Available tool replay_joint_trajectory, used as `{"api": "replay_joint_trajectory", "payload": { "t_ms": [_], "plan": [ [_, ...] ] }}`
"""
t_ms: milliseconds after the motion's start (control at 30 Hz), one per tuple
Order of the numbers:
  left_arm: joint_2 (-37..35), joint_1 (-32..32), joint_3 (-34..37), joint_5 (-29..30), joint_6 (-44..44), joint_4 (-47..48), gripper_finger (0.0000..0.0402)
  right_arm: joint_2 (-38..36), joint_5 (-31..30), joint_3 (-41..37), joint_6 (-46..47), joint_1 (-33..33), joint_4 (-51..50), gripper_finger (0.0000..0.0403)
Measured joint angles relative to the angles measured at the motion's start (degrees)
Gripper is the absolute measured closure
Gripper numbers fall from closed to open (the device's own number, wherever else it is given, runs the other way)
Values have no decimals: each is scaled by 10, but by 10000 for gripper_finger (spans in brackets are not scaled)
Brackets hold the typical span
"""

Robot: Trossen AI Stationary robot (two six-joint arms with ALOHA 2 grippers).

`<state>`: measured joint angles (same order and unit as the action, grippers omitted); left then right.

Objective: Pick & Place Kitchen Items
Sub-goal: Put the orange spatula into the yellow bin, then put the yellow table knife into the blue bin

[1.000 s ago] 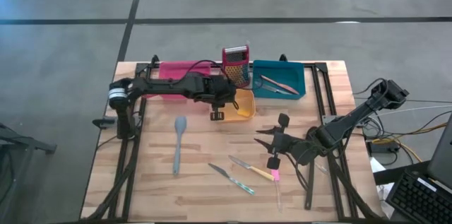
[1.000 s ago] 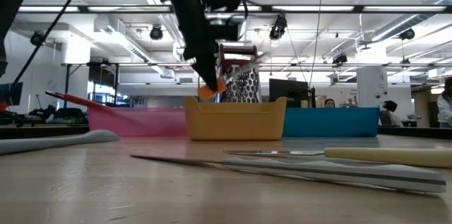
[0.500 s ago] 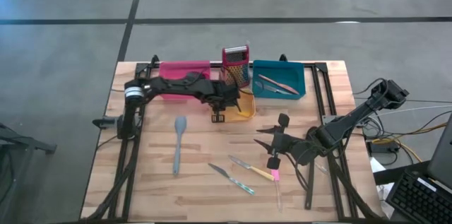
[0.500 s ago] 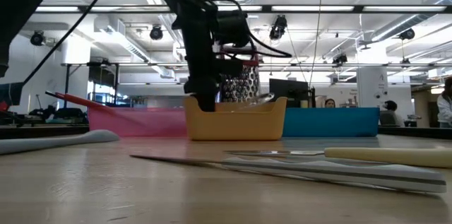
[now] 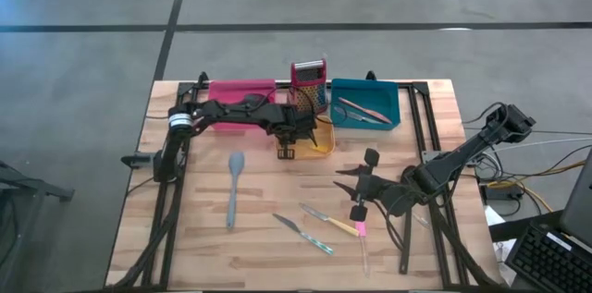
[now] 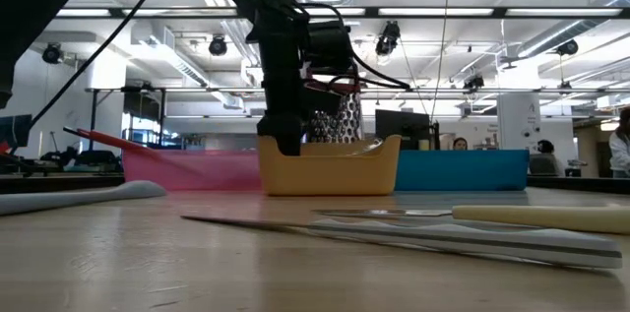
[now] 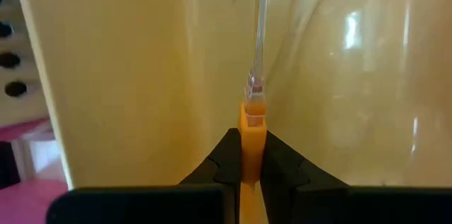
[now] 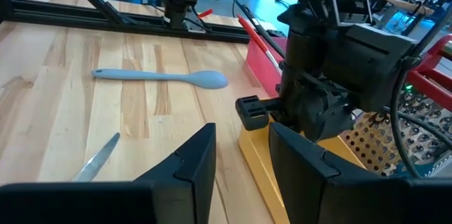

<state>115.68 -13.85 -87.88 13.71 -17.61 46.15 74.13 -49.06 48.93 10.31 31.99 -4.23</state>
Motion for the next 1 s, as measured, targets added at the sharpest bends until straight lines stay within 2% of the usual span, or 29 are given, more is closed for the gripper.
{"api": "replay_joint_trajectory", "payload": {
  "t_ms": [100, 300, 433, 733, 1000],
  "plan": [
    [0, 0, 0, 9, -1, 3, 351, 0, 0, 0, 0, 0, 0, 291],
    [-1, 0, 0, 16, -5, 2, 278, 0, 0, 0, 0, 0, 0, 305],
    [-2, 0, 0, 32, -5, 2, 253, 0, 0, 0, 0, 0, -1, 314],
    [-36, 3, -16, 45, 0, 14, 248, 0, 0, 0, 0, 0, -3, 326],
    [-93, 13, -63, 44, 28, 42, 248, 0, 0, 0, 2, 0, -11, 302]
  ]
}}
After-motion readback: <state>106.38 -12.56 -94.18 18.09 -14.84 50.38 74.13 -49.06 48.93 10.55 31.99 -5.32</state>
